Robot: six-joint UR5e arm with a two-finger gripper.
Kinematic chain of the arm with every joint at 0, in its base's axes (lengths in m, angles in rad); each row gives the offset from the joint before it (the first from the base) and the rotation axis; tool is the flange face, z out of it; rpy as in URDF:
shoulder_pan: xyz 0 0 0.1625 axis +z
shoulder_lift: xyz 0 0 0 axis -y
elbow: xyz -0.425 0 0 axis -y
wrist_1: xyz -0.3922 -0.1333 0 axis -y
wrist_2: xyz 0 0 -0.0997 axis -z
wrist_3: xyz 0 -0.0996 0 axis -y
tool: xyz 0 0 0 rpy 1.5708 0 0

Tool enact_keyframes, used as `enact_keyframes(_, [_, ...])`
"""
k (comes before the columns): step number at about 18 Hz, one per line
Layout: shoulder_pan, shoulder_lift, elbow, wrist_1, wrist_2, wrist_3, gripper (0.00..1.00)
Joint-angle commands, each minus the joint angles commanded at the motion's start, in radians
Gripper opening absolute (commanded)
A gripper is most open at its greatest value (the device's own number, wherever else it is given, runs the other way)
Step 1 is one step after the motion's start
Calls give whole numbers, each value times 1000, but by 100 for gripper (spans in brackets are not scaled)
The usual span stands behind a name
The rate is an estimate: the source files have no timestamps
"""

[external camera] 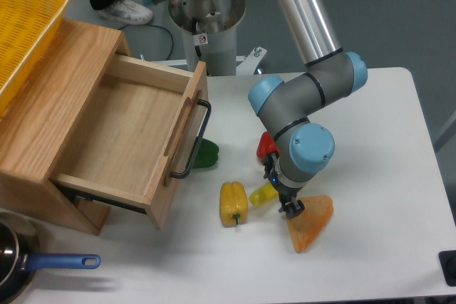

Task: Pick up the banana
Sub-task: 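Lift the grasped banana up off the table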

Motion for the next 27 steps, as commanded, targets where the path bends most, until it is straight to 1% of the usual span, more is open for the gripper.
enact_keyframes(2, [0,0,3,0,2,-2,57])
enact_keyframes(3, [0,2,6,-2,2,0,54])
enact_keyframes(4, [0,2,8,-2,3,-2,48])
enact_keyframes(7, [-2,3,8,-2,6,-2,39])
enact_keyframes(12, [-2,2,20,-5,6,-8,36])
enact_keyframes(15, [-5,2,23,-5,6,-23,29])
enact_keyframes(18, [-5,3,31,-6,8,-21,28])
enact_keyframes(22, [-5,20,64,-14,27,-12,28])
enact_keyframes(25, [-6,35,100,-58,43,-8,28])
enact_keyframes(27, [-6,54,113,-71,44,-5,28])
